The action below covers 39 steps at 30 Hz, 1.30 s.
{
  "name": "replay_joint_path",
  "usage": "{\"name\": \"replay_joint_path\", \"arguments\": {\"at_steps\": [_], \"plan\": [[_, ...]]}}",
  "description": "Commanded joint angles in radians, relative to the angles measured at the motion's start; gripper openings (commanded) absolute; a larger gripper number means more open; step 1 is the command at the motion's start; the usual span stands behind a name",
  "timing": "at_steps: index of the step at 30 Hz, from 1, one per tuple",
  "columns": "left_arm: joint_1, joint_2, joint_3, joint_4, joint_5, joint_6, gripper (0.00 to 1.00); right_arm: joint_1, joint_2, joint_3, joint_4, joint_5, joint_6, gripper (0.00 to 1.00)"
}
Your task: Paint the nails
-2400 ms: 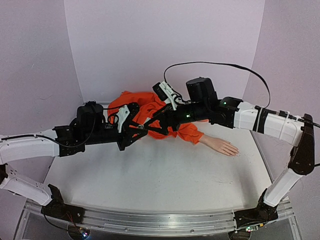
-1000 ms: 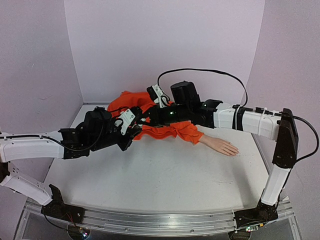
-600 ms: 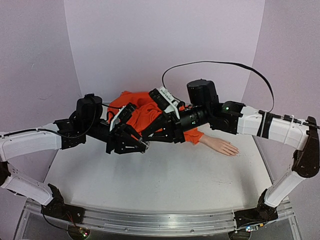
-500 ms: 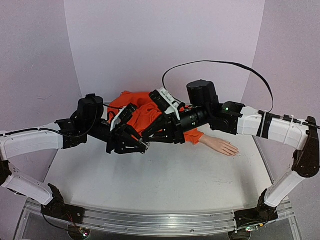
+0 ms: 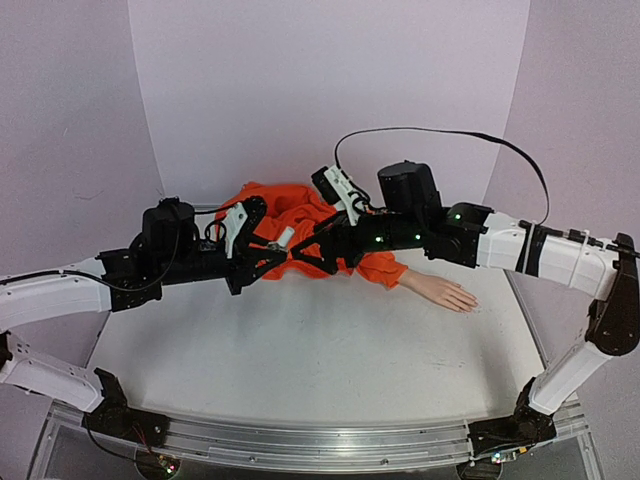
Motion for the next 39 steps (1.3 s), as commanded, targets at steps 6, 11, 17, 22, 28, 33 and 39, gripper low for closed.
{"name": "replay_joint_path", "arguments": {"at_steps": [6, 11, 17, 22, 28, 33, 39], "plan": [[-0.142, 0.076, 0.048, 0.047, -0.709, 0.131, 0.00, 0.008, 0.046, 0.074, 0.126, 0.081, 0.432, 0.87], [-0.153, 0.129, 0.089, 0.048, -0.721, 0.130, 0.00, 0.013, 0.104, 0.110, 0.124, 0.157, 0.529, 0.74], [-0.166, 0.149, 0.097, 0.048, -0.719, 0.121, 0.00, 0.013, 0.182, 0.163, 0.114, 0.140, 0.594, 0.62], [-0.171, 0.140, 0.084, 0.048, -0.708, 0.116, 0.00, 0.013, 0.218, 0.189, 0.114, 0.117, 0.621, 0.57], [-0.171, 0.138, 0.079, 0.049, -0.699, 0.123, 0.00, 0.013, 0.235, 0.203, 0.114, 0.105, 0.622, 0.32], [-0.171, 0.124, 0.072, 0.050, -0.669, 0.106, 0.00, 0.014, 0.235, 0.197, 0.118, 0.053, 0.604, 0.14], [-0.134, 0.044, 0.047, 0.050, -0.353, 0.063, 0.00, -0.004, 0.188, 0.147, 0.126, -0.060, 0.472, 0.00]]}}
